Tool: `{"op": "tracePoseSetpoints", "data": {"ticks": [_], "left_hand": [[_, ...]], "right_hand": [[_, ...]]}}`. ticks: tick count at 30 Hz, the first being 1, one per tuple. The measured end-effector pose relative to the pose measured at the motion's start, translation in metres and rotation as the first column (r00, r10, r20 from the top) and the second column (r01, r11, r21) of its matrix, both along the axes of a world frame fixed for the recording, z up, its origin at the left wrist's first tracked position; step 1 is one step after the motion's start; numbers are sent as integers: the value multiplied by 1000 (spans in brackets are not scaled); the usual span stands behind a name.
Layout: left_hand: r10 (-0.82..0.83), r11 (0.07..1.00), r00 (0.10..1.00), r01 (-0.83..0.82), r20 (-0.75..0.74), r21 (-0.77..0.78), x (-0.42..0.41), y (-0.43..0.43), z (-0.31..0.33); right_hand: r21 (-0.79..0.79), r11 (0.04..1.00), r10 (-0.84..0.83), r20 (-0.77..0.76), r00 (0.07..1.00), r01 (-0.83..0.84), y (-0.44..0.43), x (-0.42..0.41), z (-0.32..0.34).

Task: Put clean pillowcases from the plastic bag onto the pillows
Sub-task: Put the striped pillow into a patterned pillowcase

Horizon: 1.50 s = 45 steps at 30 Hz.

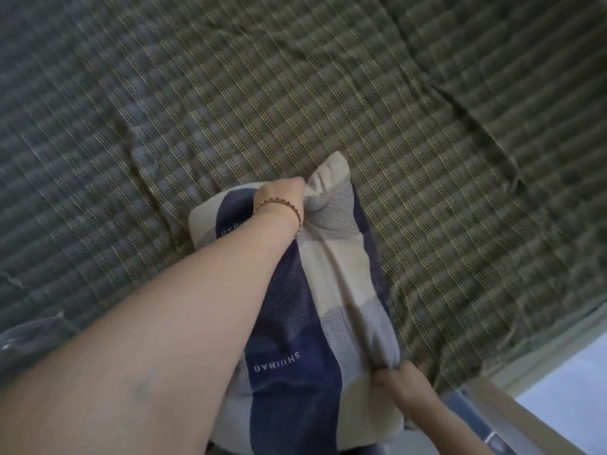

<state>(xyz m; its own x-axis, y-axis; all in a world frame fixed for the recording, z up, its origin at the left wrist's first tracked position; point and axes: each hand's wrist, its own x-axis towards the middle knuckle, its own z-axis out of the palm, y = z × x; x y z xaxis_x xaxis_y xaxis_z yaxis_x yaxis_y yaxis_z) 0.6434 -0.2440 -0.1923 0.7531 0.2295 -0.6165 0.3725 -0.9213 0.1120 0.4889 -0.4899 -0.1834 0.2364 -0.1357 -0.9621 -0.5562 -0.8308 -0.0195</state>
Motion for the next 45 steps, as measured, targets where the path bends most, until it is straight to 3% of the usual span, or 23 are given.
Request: {"op": "tracePoseSetpoints", "data": {"ticks": [2,5,7,9,13,16,18,22,24,25,27,29,30,32,33,35,36,38,40,41,43,45], "left_hand": [[164,979,985,-156,54,-129,-13,1,6],[514,802,853,-441,90,-403,-37,13,33],[619,721,775,-497,127,-482,-54,23,68],[656,692,734,-491,176,-530,-75,28,106],[701,611,676,-407,225,-679,-146,32,178],[612,559,784,-334,106,-759,-193,10,194],[528,611,844,-302,92,-732,-215,-12,186],[464,730,866,-256,184,-634,-242,-26,160],[338,809,906,-142,254,-570,-255,-22,147],[285,817,923,-94,257,-568,-261,-21,141],[342,699,925,-133,166,-703,-274,-19,140],[508,544,861,-299,24,-784,-282,-10,145],[631,522,775,-395,31,-757,-283,-2,145],[789,565,571,-529,226,-634,-272,17,142],[782,604,562,-576,270,-550,-258,26,141],[712,662,696,-625,89,-414,-225,36,135],[636,713,770,-606,-38,-352,-210,34,132],[515,794,839,-545,-179,-269,-197,23,121],[480,831,863,-504,-155,-233,-202,14,112],[499,815,855,-518,-140,-259,-208,11,109],[544,772,832,-546,-107,-326,-219,6,104],[589,760,806,-578,-62,-296,-236,0,102]], "right_hand": [[32,995,-94,50,994,93,9,4,15],[100,971,-232,147,962,219,27,20,49],[142,955,-288,239,927,260,41,37,78],[186,944,-316,278,907,272,53,49,107],[262,955,-233,364,902,141,70,46,166],[293,936,-301,388,871,193,84,46,184],[317,930,-292,333,896,185,103,42,181],[299,947,-165,145,976,115,136,27,159],[271,962,-45,26,999,37,141,25,148],[263,963,63,9,998,-63,141,24,142],[275,922,259,90,962,-274,145,21,133],[262,856,404,198,893,-445,147,10,128],[235,807,494,235,837,-542,148,3,127],[176,629,693,314,649,-757,148,-10,132],[170,539,755,336,563,-825,147,-17,134],[184,436,818,328,473,-881,143,-31,138],[192,456,815,302,494,-869,139,-38,138],[208,675,642,309,702,-708,124,-49,131],[155,934,260,322,911,-321,104,-50,122],[53,993,81,338,938,-105,92,-47,117],[-159,964,-139,383,913,213,65,-36,99],[-242,868,-352,315,881,434,46,-28,75]]}}
